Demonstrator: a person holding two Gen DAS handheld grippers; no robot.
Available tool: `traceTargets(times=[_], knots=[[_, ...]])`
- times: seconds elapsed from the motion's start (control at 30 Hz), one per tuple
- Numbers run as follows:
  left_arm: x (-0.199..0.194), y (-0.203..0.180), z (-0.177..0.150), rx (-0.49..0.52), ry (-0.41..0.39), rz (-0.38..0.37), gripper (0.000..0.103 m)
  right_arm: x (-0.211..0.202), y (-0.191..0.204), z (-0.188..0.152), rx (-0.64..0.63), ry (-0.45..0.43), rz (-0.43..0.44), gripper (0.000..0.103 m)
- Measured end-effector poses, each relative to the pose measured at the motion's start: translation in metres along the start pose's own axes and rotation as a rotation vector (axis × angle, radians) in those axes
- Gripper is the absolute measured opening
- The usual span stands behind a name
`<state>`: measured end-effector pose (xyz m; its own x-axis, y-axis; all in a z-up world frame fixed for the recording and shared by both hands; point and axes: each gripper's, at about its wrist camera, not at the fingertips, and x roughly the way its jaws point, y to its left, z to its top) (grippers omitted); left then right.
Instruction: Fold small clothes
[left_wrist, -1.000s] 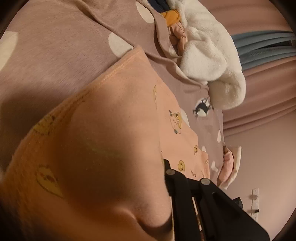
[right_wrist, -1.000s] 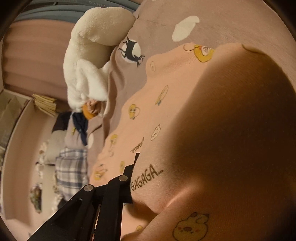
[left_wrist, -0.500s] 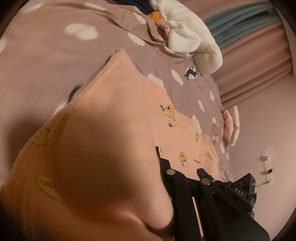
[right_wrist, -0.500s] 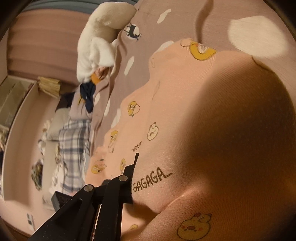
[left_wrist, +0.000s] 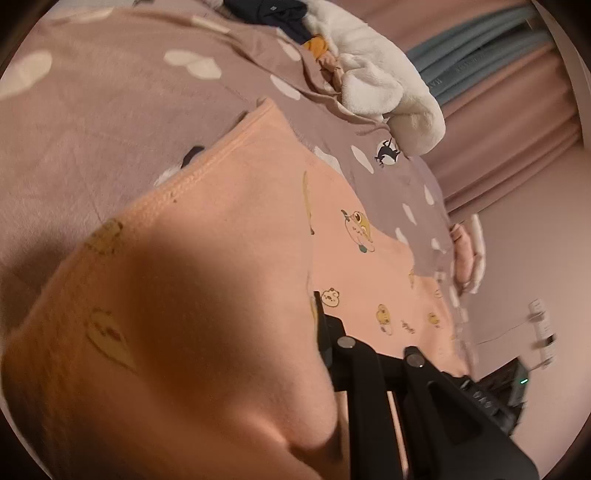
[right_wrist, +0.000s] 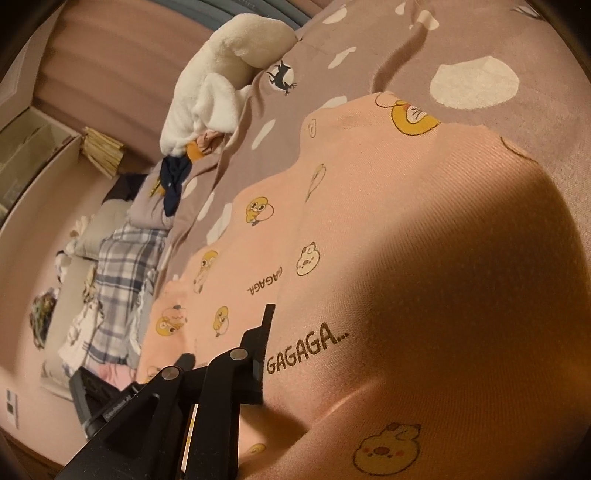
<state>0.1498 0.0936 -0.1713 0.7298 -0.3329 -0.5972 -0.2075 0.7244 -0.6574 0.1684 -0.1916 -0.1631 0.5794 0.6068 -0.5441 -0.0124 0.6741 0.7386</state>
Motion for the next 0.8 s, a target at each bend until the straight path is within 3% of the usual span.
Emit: traceTargets(times=[0.1,0.27,0.63,0.8], knots=[[0.002,-0.013,-0.002,0.109,-0.013,0.065,0.014,0.000,0.003,-0.001,-0.017,-0.002,-0.008,0.010],[0.005,0.002,0.002,0.045,-0.007,0.004,0.015,0.001,0.003,-0.002,-0.019,-0.010,-0.006,0.009],[0.003,-0.002,0.000,0.049,-0.013,0.004,0.015,0.002,0.002,-0.001,-0.015,-0.011,0.002,0.009],[0.000,0.008,0.001,0.012,0.000,-0.073,0.015,0.001,0.002,-0.001,-0.012,-0.008,0.015,0.009]])
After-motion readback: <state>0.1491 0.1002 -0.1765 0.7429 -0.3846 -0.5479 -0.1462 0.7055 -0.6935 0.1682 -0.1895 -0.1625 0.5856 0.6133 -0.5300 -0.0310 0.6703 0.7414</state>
